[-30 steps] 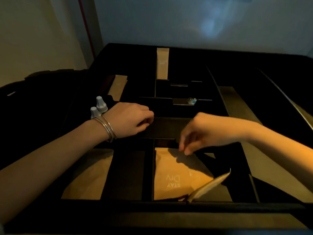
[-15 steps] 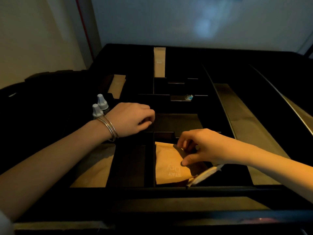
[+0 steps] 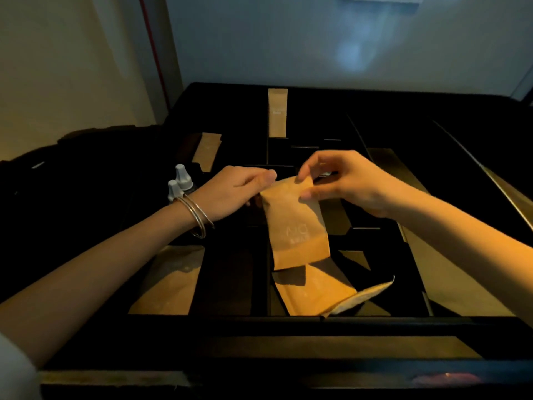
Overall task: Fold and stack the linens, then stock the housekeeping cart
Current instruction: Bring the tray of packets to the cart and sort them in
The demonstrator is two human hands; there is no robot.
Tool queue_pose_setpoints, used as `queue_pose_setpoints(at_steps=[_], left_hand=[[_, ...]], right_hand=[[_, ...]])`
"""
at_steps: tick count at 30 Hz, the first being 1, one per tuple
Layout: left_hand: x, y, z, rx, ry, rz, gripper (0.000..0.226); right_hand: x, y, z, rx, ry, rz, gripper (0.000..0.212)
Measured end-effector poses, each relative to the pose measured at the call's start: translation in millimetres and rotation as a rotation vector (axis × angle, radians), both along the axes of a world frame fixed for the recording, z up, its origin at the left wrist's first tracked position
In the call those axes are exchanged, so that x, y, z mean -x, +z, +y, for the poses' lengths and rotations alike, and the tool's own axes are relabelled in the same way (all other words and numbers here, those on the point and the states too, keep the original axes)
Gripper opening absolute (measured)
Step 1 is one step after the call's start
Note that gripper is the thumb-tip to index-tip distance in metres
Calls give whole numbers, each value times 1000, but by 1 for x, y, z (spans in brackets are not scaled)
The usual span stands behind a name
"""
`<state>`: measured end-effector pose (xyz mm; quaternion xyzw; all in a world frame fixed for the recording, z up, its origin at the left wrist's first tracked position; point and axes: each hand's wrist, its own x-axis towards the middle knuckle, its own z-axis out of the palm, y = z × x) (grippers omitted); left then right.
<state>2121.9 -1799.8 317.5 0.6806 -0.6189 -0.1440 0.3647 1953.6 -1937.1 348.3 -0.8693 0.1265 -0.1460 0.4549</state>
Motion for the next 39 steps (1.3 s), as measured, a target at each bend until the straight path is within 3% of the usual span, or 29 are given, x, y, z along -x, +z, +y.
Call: queue_pose_setpoints(at_steps=[3, 5, 9, 13, 17, 20, 25, 30, 33, 35, 39], left_hand=[[-3, 3, -2, 36, 69, 63, 17], [-5, 4, -2, 58, 147, 139, 15], [-13, 7, -1, 105, 276, 265, 17], [-15, 10, 1, 38, 310, 363, 15], [-13, 10, 4, -252, 195, 247, 7], [-9, 11, 6, -361, 140, 230, 4], [-8, 17, 8, -279, 194, 384, 7], [-9, 17, 8, -203, 240, 482, 7], [-8, 19, 10, -250, 186, 408, 5], [-13, 23, 15, -271, 178, 248, 8], [-34, 40, 37, -289, 285, -619, 20]], right_hand=[[-18, 3, -8, -121, -36, 6, 25], [-23, -2, -13, -252, -39, 73, 25], [-17, -19, -18, -244, 65, 272, 33], [-15, -17, -26, -218, -51, 146, 9], [-16, -19, -32, -294, -217, -88, 13], [-14, -22, -29, -407, -175, -142, 10], [-17, -20, -25, -505, -199, -171, 5], [-15, -22, -19, -559, -98, -46, 9], [-18, -19, -14, -526, -118, -80, 7], [-19, -13, -12, -507, -127, -91, 6], [-21, 10, -1, -508, -29, 24, 13]])
